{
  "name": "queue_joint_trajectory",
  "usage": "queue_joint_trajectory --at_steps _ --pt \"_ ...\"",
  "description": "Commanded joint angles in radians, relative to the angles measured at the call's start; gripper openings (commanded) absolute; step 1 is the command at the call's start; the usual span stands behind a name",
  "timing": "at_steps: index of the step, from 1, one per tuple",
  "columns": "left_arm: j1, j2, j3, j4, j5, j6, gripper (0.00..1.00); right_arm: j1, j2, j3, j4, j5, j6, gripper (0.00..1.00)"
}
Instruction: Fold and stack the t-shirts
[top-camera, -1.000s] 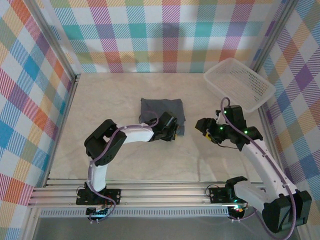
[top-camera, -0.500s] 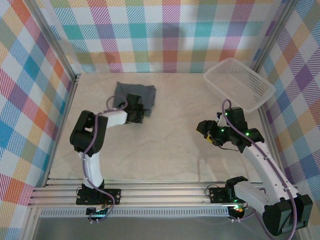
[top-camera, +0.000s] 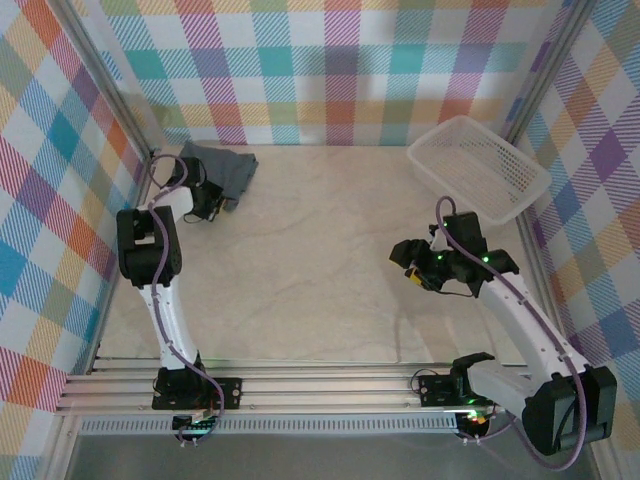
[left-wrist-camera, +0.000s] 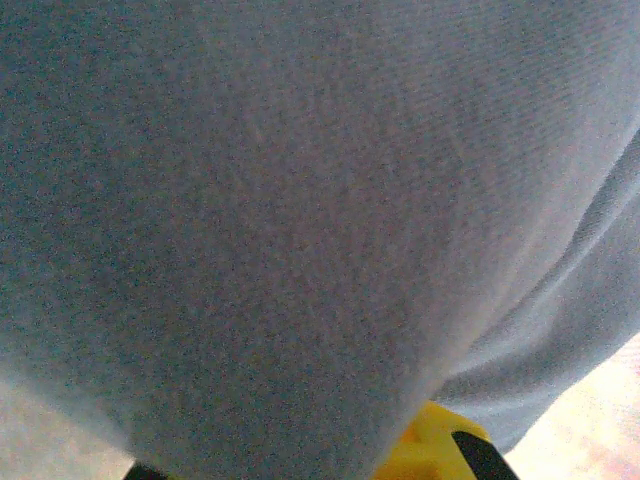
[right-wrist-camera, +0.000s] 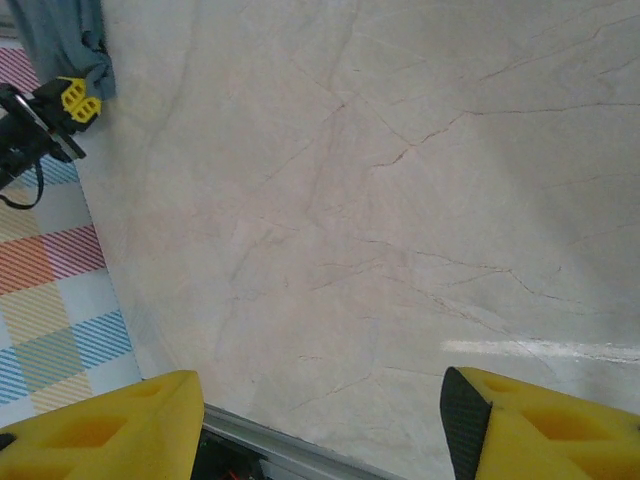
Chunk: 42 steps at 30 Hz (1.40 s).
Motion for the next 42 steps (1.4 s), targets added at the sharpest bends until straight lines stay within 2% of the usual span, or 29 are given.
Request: queue_joint_trajectory --at_steps 1,7,10,11,13,14,15,16,17,22,27,29,32,33,34,35,36,38,40,42 --pt "0.016 0.07 0.069 -0.074 0.001 0.032 0.0 -0.006 0.017 0.04 0.012 -0.018 -0.008 0.65" --pt "0.02 0.146 0.185 -0.067 0.019 -0.017 0.0 -0.005 0.027 0.055 -0.007 -0.013 -0.019 0.65" --pt "0.021 0.132 0.201 -0.086 -0.012 -0.005 0.0 -0.007 0.03 0.057 -0.007 -0.015 -0.024 0.65" --pt "0.021 0.118 0.197 -0.097 -0.025 0.004 0.03 -0.006 0.032 0.059 -0.006 -0.017 -0.026 0.65" --pt "0.02 0.059 0.163 -0.1 -0.051 0.022 0.26 -0.006 0.03 0.064 0.002 -0.014 -0.031 0.67" --pt "0.019 0.007 0.12 -0.078 -0.067 0.027 0.44 -0.006 0.027 0.067 0.006 -0.009 -0.032 0.68" --pt "0.017 -0.053 0.063 -0.046 -0.077 0.031 0.77 -0.006 0.024 0.076 0.002 0.002 -0.035 0.7" --pt "0.015 -0.115 0.01 -0.021 -0.083 0.036 0.99 -0.007 0.021 0.087 0.001 0.015 -0.039 0.73" --pt "0.012 -0.174 -0.034 -0.016 -0.087 0.04 1.0 -0.006 0.019 0.097 -0.005 0.026 -0.044 0.98" --pt "-0.037 -0.473 -0.175 -0.137 -0.149 0.124 1.0 -0.007 0.007 0.184 -0.066 0.172 -0.097 1.0" --pt "-0.088 -0.738 -0.37 -0.182 -0.164 0.127 1.0 -0.011 -0.003 0.249 -0.07 0.323 -0.225 1.0" --pt "-0.119 -0.832 -0.421 -0.242 -0.23 0.152 1.0 -0.015 0.024 0.276 -0.084 0.422 -0.258 1.0" --pt "-0.181 -1.005 -0.506 -0.336 -0.469 0.161 1.0 -0.027 0.06 0.266 -0.084 0.659 -0.242 1.0" --pt "-0.214 -1.056 -0.536 -0.366 -0.602 0.152 1.0 -0.031 0.06 0.23 -0.042 0.738 -0.245 1.0" --pt "-0.258 -1.109 -0.573 -0.397 -0.772 0.142 1.0 -0.037 0.05 0.173 0.03 0.792 -0.259 1.0" --pt "-0.295 -1.148 -0.609 -0.406 -0.887 0.136 1.0 -0.041 0.04 0.11 0.111 0.821 -0.285 1.0" --pt "-0.314 -1.198 -0.683 -0.348 -0.937 0.209 1.0 -0.044 0.025 0.014 0.247 0.841 -0.333 1.0" --pt "-0.318 -1.27 -0.823 -0.165 -0.884 0.467 1.0 -0.046 -0.008 -0.175 0.546 0.861 -0.429 1.0" --pt "-0.315 -1.327 -0.939 0.0 -0.764 0.682 1.0 -0.045 0.002 -0.31 0.789 0.885 -0.552 1.0" --pt "-0.303 -1.363 -1.046 0.154 -0.675 0.783 1.0 -0.05 0.071 -0.306 0.781 0.911 -0.648 1.0"
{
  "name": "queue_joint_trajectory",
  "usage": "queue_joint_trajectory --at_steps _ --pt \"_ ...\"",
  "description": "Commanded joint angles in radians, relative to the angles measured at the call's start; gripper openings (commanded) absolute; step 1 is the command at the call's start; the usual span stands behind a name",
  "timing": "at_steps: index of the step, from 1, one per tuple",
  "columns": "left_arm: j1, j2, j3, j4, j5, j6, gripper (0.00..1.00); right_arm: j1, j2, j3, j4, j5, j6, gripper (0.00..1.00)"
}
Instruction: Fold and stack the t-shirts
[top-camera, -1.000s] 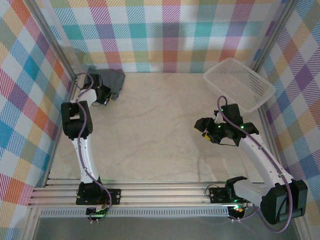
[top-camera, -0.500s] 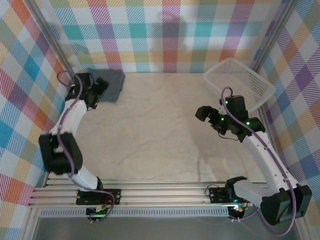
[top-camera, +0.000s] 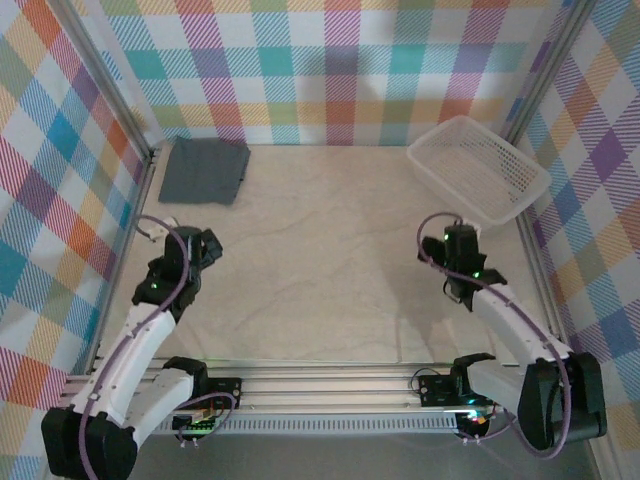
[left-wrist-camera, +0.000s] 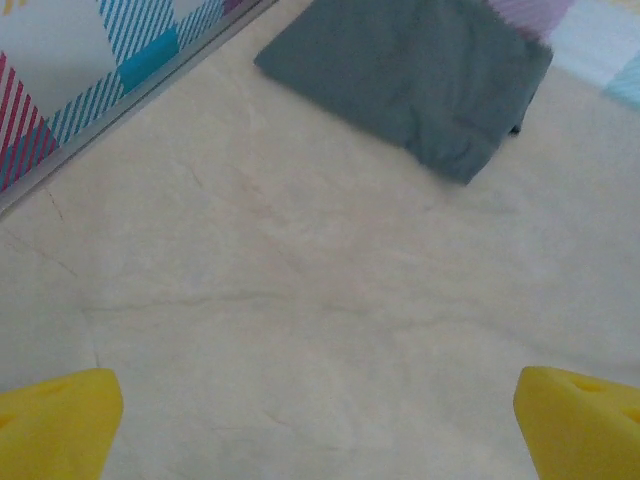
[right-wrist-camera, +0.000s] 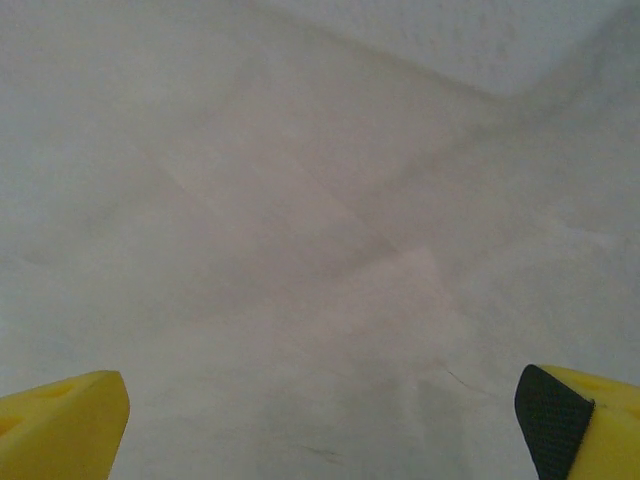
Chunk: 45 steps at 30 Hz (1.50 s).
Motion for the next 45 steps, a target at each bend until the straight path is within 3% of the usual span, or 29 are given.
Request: queue_joint_trajectory --at_steps 1,3,10,18,21,23,26,27,29,31,32,35,45 --pt "0.016 -0.031 -0.156 0.328 0.073 0.311 1.0 -0.011 0.075 0.012 0.268 0.087 -0.231 1.0" --pt "0.037 0.006 -0.236 0.475 0.086 0.308 1.0 -0.025 0.145 0.021 0.264 0.038 -0.26 1.0" --pt "0.115 0.37 -0.243 0.779 0.177 0.283 1.0 -0.055 0.294 -0.028 0.605 -0.051 -0.314 1.0" --pt "0.208 0.635 -0.13 0.956 0.28 0.253 1.0 -0.155 0.412 -0.001 0.731 -0.134 -0.245 1.0" --pt "0.198 0.621 -0.155 0.993 0.314 0.283 1.0 -0.155 0.404 -0.05 0.833 -0.172 -0.264 1.0" --pt "0.169 0.611 -0.257 1.173 0.315 0.322 1.0 -0.156 0.392 -0.08 0.878 -0.189 -0.271 1.0" --pt "0.11 0.714 -0.397 1.539 0.243 0.372 1.0 -0.156 0.377 -0.137 0.969 -0.214 -0.284 1.0" --pt "0.099 0.726 -0.386 1.535 0.235 0.385 1.0 -0.156 0.375 -0.152 0.99 -0.221 -0.288 1.0" --pt "0.092 0.695 -0.278 1.274 0.219 0.378 1.0 -0.156 0.393 -0.166 1.027 -0.252 -0.3 1.0" --pt "0.113 0.71 -0.215 1.178 0.239 0.36 1.0 -0.15 0.47 -0.181 1.168 -0.237 -0.311 1.0" --pt "0.114 0.716 -0.218 1.199 0.237 0.362 1.0 -0.149 0.44 -0.146 1.039 -0.229 -0.297 1.0" --pt "0.113 0.714 -0.217 1.189 0.236 0.362 1.0 -0.158 0.446 -0.126 1.001 -0.231 -0.287 1.0" --pt "0.113 0.716 -0.218 1.195 0.236 0.363 1.0 -0.157 0.447 -0.133 1.023 -0.235 -0.291 1.0"
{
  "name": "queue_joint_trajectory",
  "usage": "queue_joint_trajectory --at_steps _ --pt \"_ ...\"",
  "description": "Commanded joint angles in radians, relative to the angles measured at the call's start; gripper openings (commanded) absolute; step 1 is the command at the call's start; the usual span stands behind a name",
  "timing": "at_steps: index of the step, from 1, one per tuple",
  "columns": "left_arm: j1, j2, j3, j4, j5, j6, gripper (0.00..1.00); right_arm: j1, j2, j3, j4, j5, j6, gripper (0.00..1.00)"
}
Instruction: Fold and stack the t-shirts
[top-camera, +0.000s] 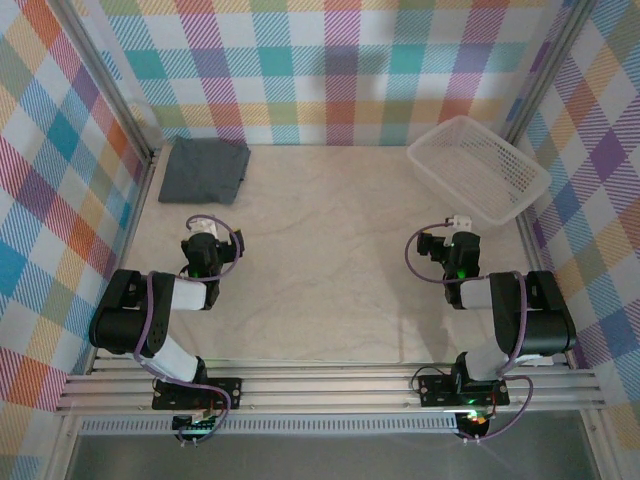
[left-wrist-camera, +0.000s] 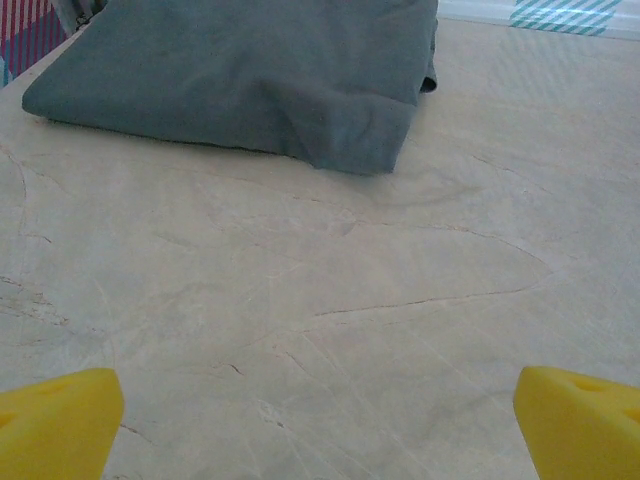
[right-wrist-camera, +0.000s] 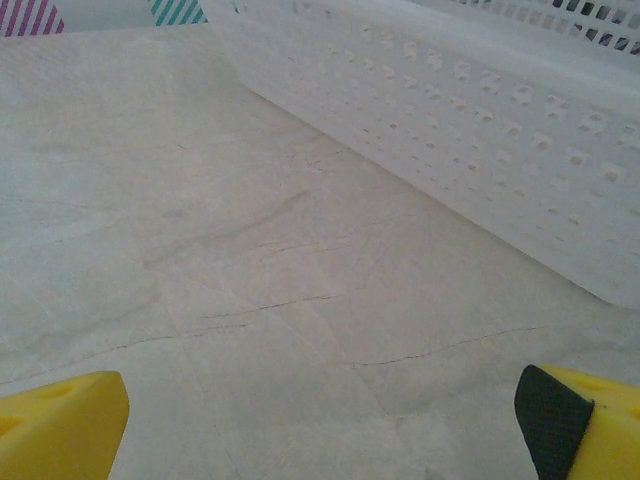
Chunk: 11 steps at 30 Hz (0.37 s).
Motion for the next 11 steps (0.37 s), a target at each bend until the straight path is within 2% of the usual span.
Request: queue_joint_trajectory --at_steps 1,11 --pt "0.007 -0.007 -0.003 0.002 -0.009 0.016 1.0 -0.002 -0.002 0.017 0.042 -0.021 -0.006 1.0" --pt "0.007 -0.007 -0.002 0.001 -0.009 0.017 1.0 -0.003 -0.002 0.016 0.041 -0.027 -0.005 1.0"
